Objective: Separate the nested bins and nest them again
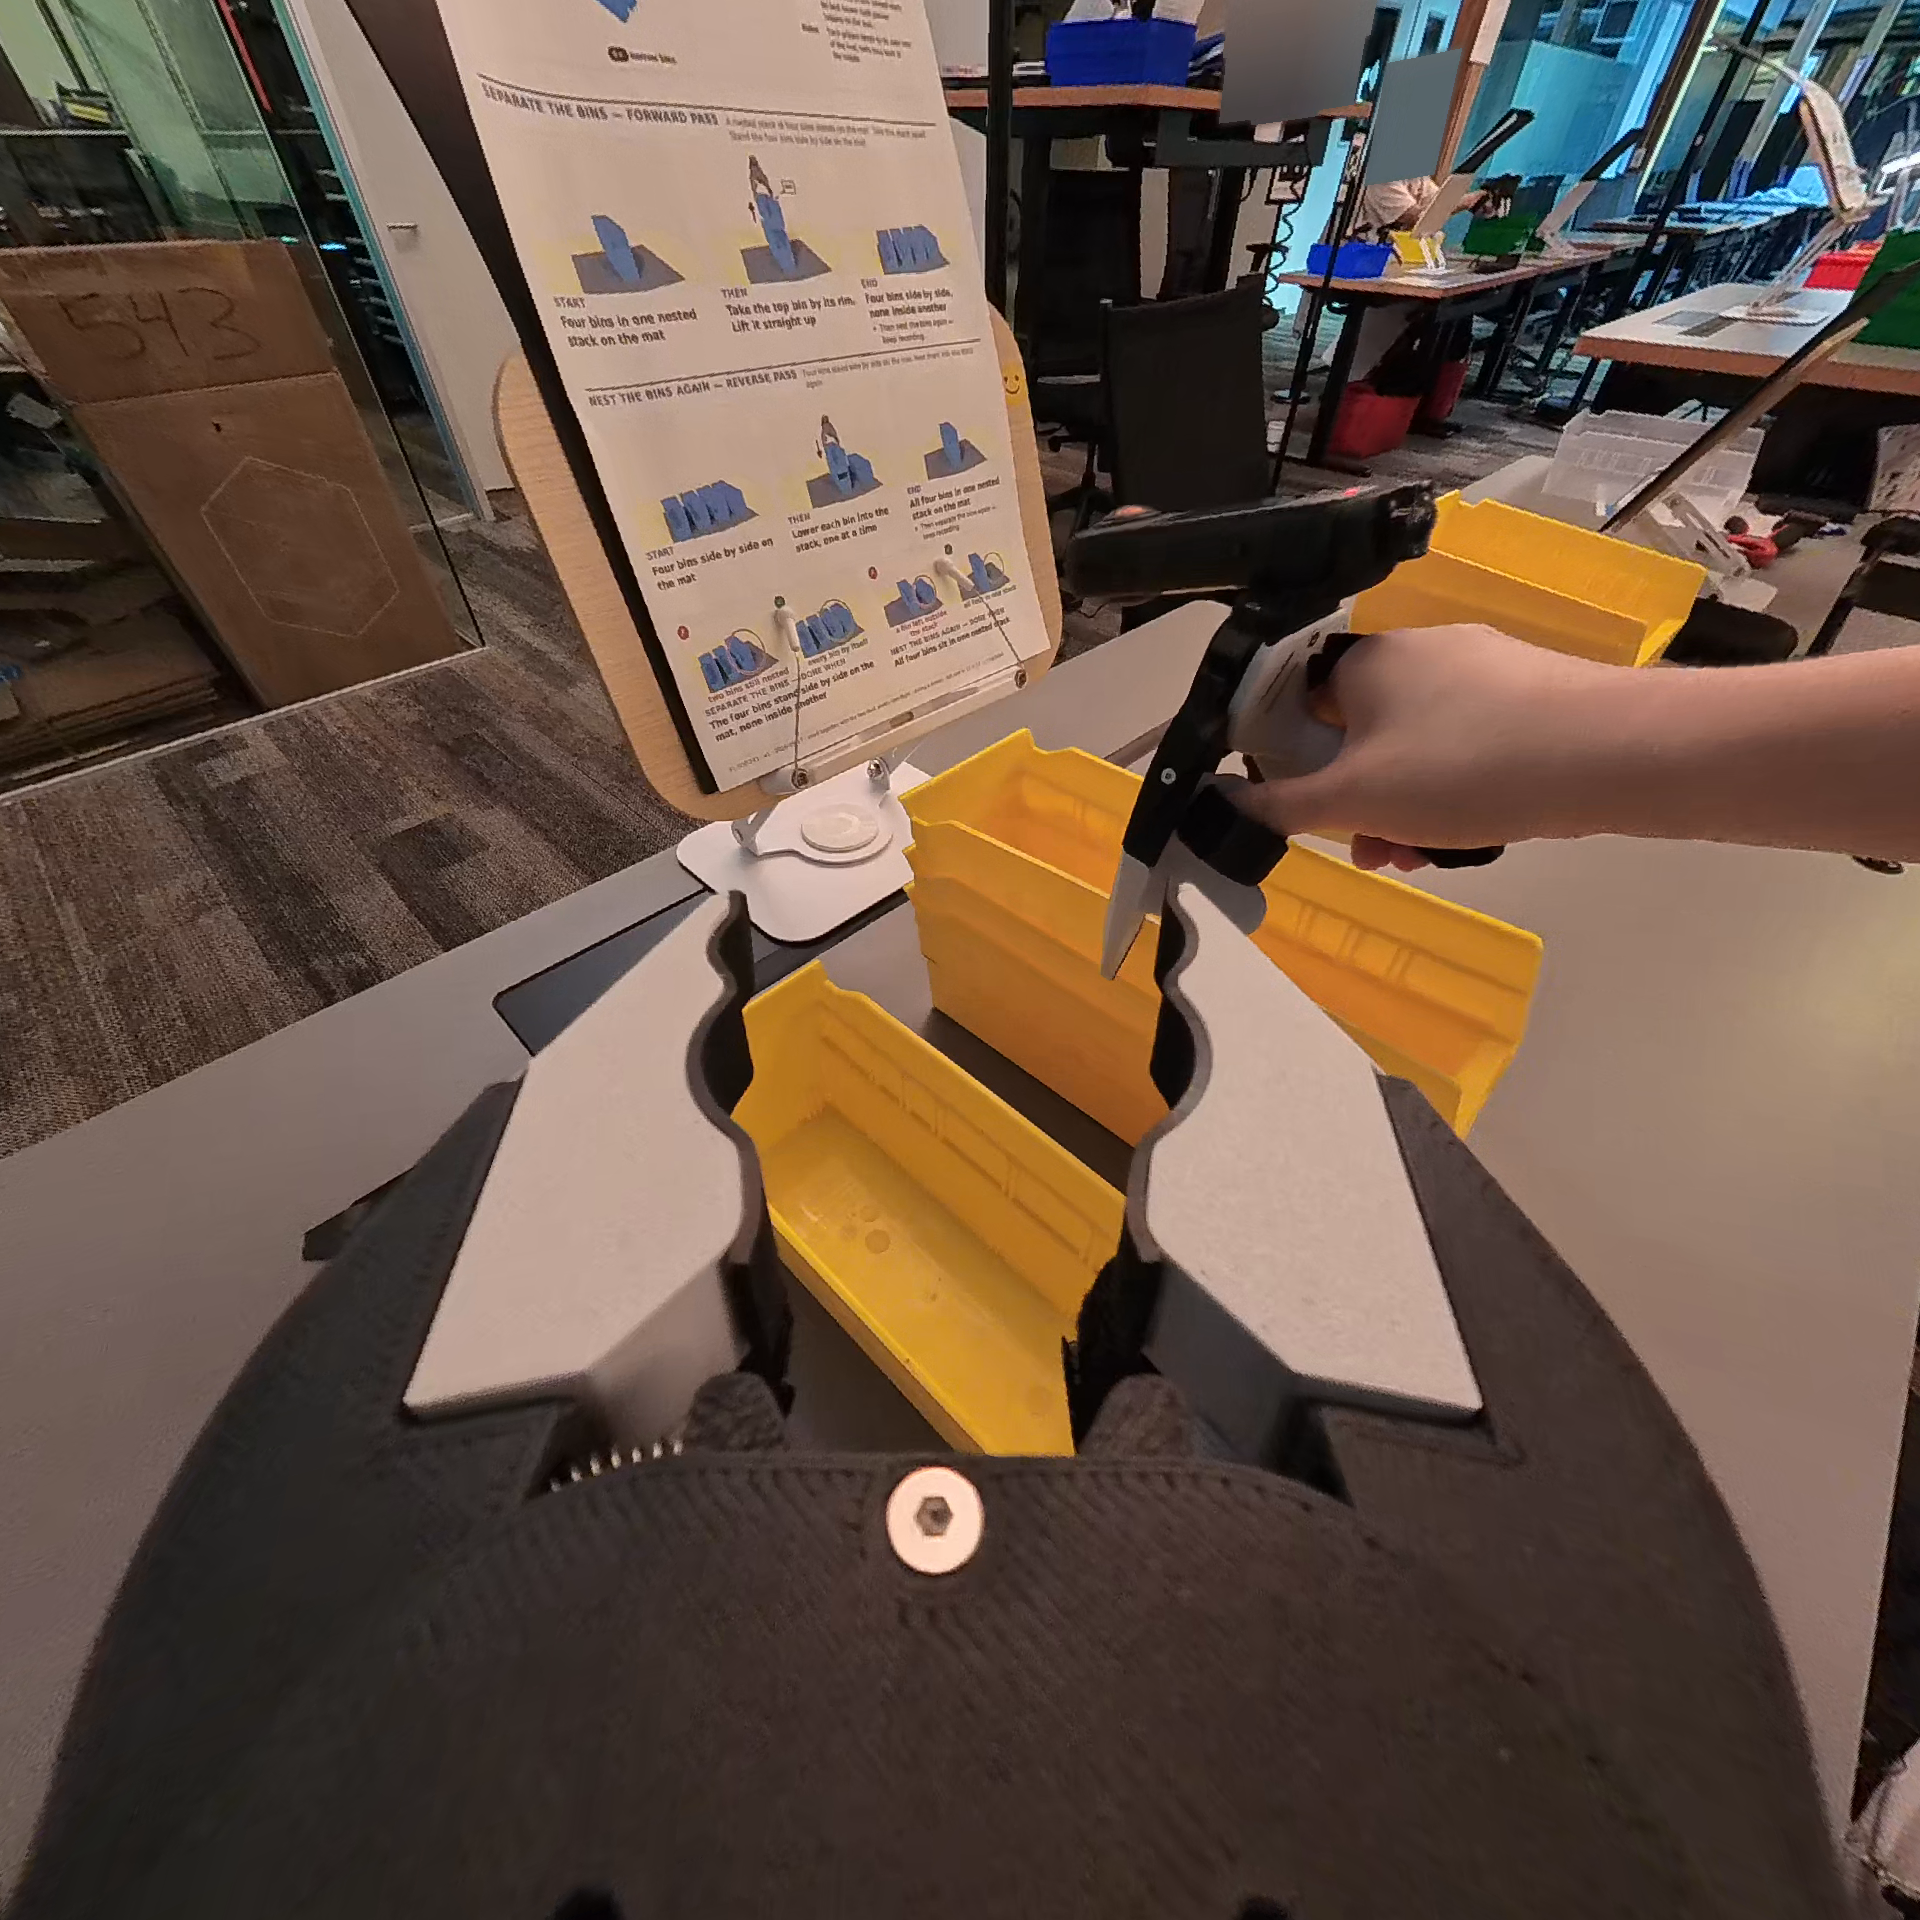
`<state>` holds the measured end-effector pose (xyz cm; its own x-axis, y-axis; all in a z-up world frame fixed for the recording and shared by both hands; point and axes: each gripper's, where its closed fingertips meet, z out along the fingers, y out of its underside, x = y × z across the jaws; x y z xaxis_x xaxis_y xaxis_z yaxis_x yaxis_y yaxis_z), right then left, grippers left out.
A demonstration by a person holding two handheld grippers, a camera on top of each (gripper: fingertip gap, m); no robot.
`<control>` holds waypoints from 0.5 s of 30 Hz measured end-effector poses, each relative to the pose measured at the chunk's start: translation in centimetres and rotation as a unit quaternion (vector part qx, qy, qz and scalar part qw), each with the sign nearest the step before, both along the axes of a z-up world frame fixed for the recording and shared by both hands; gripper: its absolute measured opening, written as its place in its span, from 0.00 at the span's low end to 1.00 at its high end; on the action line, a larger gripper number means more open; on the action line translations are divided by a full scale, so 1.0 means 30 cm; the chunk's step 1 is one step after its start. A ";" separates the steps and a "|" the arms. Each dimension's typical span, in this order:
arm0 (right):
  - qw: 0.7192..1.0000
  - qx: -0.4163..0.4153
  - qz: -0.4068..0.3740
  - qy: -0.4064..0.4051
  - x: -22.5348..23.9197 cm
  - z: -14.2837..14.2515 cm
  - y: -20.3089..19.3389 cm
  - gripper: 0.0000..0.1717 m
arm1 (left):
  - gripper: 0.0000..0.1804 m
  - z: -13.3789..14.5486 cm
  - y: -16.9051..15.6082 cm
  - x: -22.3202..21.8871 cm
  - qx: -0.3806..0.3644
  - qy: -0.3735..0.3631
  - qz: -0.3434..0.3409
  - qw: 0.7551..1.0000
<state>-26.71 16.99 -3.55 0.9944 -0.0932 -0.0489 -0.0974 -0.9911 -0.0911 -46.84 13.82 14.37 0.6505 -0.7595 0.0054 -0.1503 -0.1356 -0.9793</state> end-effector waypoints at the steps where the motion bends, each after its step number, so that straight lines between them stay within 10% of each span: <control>1: 1.000 0.004 0.000 -0.001 0.001 0.006 0.003 0.68 | 0.43 -0.001 0.000 0.001 0.000 0.001 0.000 1.000; 15: 1.000 0.000 0.011 0.005 -0.003 -0.037 -0.009 0.74 | 0.43 0.000 -0.007 0.011 0.002 0.003 -0.003 1.000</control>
